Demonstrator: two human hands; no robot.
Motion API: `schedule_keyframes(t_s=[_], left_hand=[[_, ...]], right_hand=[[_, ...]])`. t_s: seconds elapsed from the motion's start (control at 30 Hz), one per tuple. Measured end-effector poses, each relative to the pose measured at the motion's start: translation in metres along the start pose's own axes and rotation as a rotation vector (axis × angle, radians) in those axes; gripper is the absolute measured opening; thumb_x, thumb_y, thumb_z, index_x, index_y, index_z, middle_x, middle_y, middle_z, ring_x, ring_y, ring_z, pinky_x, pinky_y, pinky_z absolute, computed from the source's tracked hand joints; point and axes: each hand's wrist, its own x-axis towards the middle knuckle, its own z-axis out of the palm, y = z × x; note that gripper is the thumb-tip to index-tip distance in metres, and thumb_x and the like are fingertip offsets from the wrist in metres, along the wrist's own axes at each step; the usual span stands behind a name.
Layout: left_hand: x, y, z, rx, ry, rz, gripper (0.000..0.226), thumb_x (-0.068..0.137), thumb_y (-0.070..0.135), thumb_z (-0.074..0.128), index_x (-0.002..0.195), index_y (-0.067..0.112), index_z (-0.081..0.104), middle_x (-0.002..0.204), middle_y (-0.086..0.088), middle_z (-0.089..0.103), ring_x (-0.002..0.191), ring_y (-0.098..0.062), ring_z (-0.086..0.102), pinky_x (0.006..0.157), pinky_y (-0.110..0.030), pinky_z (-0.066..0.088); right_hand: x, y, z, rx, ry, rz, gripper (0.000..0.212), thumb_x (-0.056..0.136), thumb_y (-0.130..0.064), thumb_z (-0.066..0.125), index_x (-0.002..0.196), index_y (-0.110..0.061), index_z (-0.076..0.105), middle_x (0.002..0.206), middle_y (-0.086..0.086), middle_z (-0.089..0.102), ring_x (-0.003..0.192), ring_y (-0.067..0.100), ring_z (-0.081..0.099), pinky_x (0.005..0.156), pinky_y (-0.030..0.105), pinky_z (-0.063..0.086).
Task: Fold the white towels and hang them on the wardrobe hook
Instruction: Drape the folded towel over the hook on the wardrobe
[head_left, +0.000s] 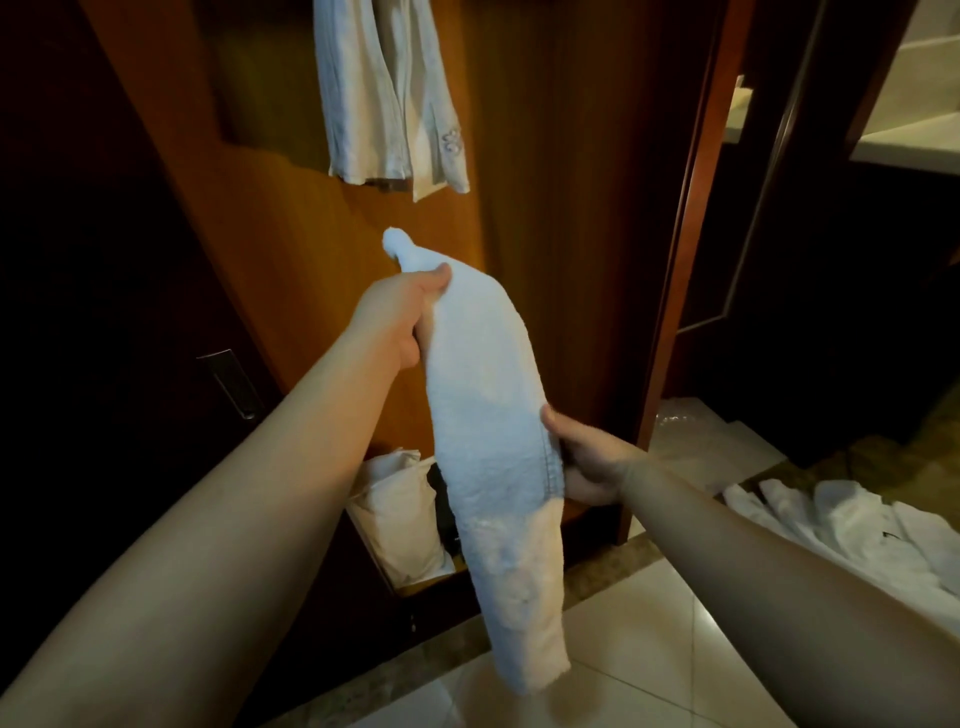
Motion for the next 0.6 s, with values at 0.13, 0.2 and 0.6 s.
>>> schedule_keyframes(t_s=[0.13, 0.2, 0.6], left_hand=[[0.01, 0.008, 0.004, 0.068, 0.078, 0.007, 0.069, 0.09, 0.036, 0.073, 0.146, 0.01, 0.042, 0.14, -0.009, 0.054, 0.128, -0.031, 0.051, 0.104, -0.045, 0.041], [0.014, 0.012, 0.008, 0.104, 0.094, 0.024, 0.067, 0.092, 0.037, 0.069, 0.147, 0.011, 0.04, 0.141, -0.01, 0.054, 0.129, -0.031, 0.051, 0.095, -0.041, 0.041], [0.017, -0.019, -0.005, -0.095, -0.333, -0.098, 0.06, 0.094, 0.065, 0.049, 0.113, 0.01, 0.062, 0.093, -0.005, 0.067, 0.081, -0.016, 0.069, 0.07, -0.029, 0.057]], right_hand=[[0.002, -0.001, 0.007, -0.213, 0.052, 0.037, 0.069, 0.058, -0.032, 0.096, 0.116, -0.01, 0.066, 0.117, 0.012, 0.073, 0.106, 0.023, 0.071, 0.092, 0.037, 0.058], [0.002, -0.001, 0.011, -0.356, 0.134, 0.071, 0.041, 0.082, -0.02, 0.08, 0.119, -0.013, 0.063, 0.119, 0.009, 0.072, 0.106, 0.021, 0.071, 0.09, 0.034, 0.059], [-0.013, -0.034, 0.02, 0.077, 0.179, -0.129, 0.041, 0.082, -0.018, 0.048, 0.117, -0.005, 0.064, 0.107, 0.016, 0.074, 0.098, 0.029, 0.072, 0.083, 0.039, 0.06]])
